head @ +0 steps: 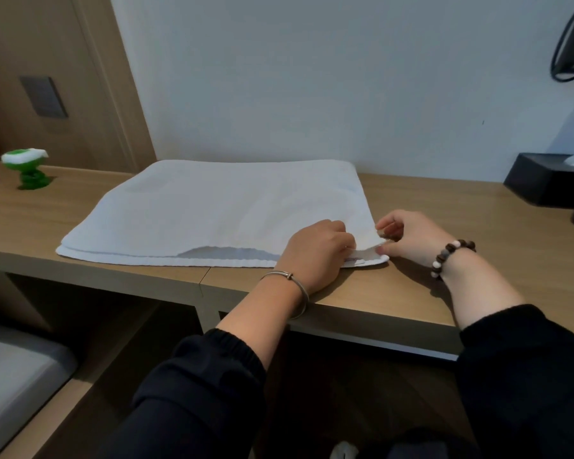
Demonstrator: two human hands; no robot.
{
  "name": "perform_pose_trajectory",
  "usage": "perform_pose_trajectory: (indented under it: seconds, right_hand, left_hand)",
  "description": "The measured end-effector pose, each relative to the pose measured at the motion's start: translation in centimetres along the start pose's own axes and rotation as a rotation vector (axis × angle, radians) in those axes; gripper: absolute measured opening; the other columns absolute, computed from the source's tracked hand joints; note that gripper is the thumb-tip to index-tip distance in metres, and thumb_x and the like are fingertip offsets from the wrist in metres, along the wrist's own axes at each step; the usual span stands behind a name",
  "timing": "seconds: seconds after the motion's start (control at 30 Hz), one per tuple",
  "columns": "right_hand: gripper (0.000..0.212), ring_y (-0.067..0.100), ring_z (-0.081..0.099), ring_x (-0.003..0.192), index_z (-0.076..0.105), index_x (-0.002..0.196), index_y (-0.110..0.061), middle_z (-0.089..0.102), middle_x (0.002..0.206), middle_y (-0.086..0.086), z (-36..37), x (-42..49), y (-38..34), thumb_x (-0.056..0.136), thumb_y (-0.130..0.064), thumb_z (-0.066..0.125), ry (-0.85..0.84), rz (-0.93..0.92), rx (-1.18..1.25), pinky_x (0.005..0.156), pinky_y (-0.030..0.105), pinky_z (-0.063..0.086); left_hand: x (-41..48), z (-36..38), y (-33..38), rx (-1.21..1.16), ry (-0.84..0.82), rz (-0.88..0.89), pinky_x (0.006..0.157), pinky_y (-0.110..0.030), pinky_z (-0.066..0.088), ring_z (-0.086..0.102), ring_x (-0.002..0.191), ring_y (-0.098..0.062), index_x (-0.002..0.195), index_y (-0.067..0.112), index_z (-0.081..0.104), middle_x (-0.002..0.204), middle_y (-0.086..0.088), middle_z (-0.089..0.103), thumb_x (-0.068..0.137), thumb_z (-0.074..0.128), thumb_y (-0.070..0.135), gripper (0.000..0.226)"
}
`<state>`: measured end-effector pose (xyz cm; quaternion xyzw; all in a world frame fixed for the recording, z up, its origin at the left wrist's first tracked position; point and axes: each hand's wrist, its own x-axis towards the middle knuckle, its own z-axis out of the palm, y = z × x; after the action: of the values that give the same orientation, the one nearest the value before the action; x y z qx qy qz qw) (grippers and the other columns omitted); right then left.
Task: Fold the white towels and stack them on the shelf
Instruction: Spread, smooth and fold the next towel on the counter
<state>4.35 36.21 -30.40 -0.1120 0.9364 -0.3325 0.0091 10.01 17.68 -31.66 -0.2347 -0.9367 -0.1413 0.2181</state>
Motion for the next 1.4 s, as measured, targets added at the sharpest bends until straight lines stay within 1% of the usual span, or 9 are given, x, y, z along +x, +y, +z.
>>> perform_pose_trajectory:
  seconds: [0.17, 0.33, 0.43, 0.63, 0.83, 0.97, 1.1, 1.27, 1.4]
  right_hand:
    - [0.026, 0.013, 0.050, 0.093, 0.056, 0.096, -0.022, 0.053, 0.094, -0.007, 0.0, 0.0, -0.4, 0.079, -0.018, 0.076, 0.001, 0.025, -0.037, 0.062, 0.019, 0.036]
    - [0.015, 0.012, 0.050, 0.094, 0.062, 0.081, -0.024, 0.057, 0.095, -0.006, -0.2, 0.0, -0.6, 0.082, -0.011, 0.071, -0.027, 0.041, -0.023, 0.067, 0.022, 0.037]
    - [0.015, 0.005, 0.052, 0.081, 0.066, 0.077, -0.025, 0.059, 0.087, -0.009, -0.5, -0.2, -0.5, 0.084, -0.012, 0.069, -0.022, 0.039, -0.022, 0.059, 0.018, 0.034]
    - [0.011, -0.003, 0.046, 0.075, 0.072, 0.086, -0.020, 0.057, 0.079, -0.015, -0.4, 0.0, -0.2, 0.090, -0.025, 0.063, 0.055, 0.084, 0.144, 0.057, 0.018, 0.030]
    - [0.009, -0.001, 0.049, 0.076, 0.068, 0.076, -0.024, 0.060, 0.082, -0.012, -0.2, 0.0, -0.2, 0.085, -0.025, 0.069, 0.029, 0.074, 0.101, 0.057, 0.016, 0.030]
    - [0.017, 0.005, 0.049, 0.097, 0.067, 0.077, -0.037, 0.059, 0.103, -0.014, -1.1, -0.4, 0.2, 0.084, -0.022, 0.070, -0.082, 0.023, 0.036, 0.077, 0.015, 0.034]
    - [0.026, 0.016, 0.041, 0.132, 0.066, 0.080, -0.047, 0.048, 0.141, -0.010, -1.8, -0.7, 0.6, 0.084, -0.022, 0.070, -0.162, -0.003, -0.014, 0.105, 0.035, 0.026]
    - [0.065, 0.018, 0.035, 0.137, 0.069, 0.071, -0.047, 0.049, 0.141, -0.011, -1.6, -0.5, 0.5, 0.087, 0.012, 0.046, -0.114, 0.037, 0.039, 0.113, 0.037, 0.021]
    - [0.070, 0.017, 0.034, 0.138, 0.072, 0.069, -0.045, 0.050, 0.140, -0.012, -1.7, -0.4, 0.6, 0.085, 0.015, 0.039, -0.128, 0.043, 0.061, 0.113, 0.035, 0.021]
  left_hand:
    - [-0.2, -0.2, 0.0, 0.000, 0.052, 0.052, 0.065, -0.041, 0.043, 0.054, 0.088, -0.028, 0.093, 0.007, 0.072, 0.091, -0.011, 0.062, 0.091, 0.053, 0.007, 0.019]
    - [-0.2, 0.0, 0.3, 0.007, -0.018, 0.089, 0.063, -0.030, 0.035, 0.052, 0.090, -0.023, 0.111, 0.019, 0.071, 0.096, -0.006, 0.061, 0.091, 0.056, 0.010, 0.027]
    - [-0.2, -0.1, 0.3, -0.026, -0.063, 0.077, 0.066, -0.034, 0.040, 0.052, 0.092, -0.023, 0.114, 0.021, 0.070, 0.097, -0.005, 0.060, 0.093, 0.056, 0.017, 0.025]
    - [-0.1, -0.1, 0.7, -0.051, -0.098, 0.011, 0.072, -0.033, 0.042, 0.051, 0.092, -0.018, 0.108, 0.023, 0.071, 0.098, -0.001, 0.059, 0.094, 0.055, 0.030, 0.023]
    - [0.6, 0.6, 2.0, -0.008, -0.033, -0.062, 0.068, -0.028, 0.042, 0.055, 0.087, -0.015, 0.096, 0.022, 0.073, 0.098, 0.004, 0.059, 0.092, 0.055, 0.039, 0.025]
    - [0.7, 0.7, 2.0, 0.007, -0.008, -0.075, 0.064, -0.025, 0.040, 0.057, 0.084, -0.015, 0.094, 0.023, 0.071, 0.096, 0.007, 0.061, 0.091, 0.056, 0.041, 0.024]
    - [0.7, 0.6, 2.0, -0.019, 0.011, -0.044, 0.066, -0.025, 0.042, 0.059, 0.088, -0.016, 0.106, 0.025, 0.071, 0.100, 0.006, 0.065, 0.094, 0.052, 0.035, 0.024]
    - [0.7, 0.6, 1.9, -0.062, 0.023, -0.034, 0.067, -0.029, 0.045, 0.059, 0.083, -0.019, 0.107, 0.021, 0.071, 0.097, 0.001, 0.067, 0.095, 0.050, 0.024, 0.025]
    - [0.5, 0.3, 2.4, -0.073, 0.152, -0.023, 0.058, -0.030, 0.044, 0.059, 0.074, -0.021, 0.095, 0.013, 0.073, 0.087, -0.003, 0.066, 0.090, 0.058, 0.017, 0.017]
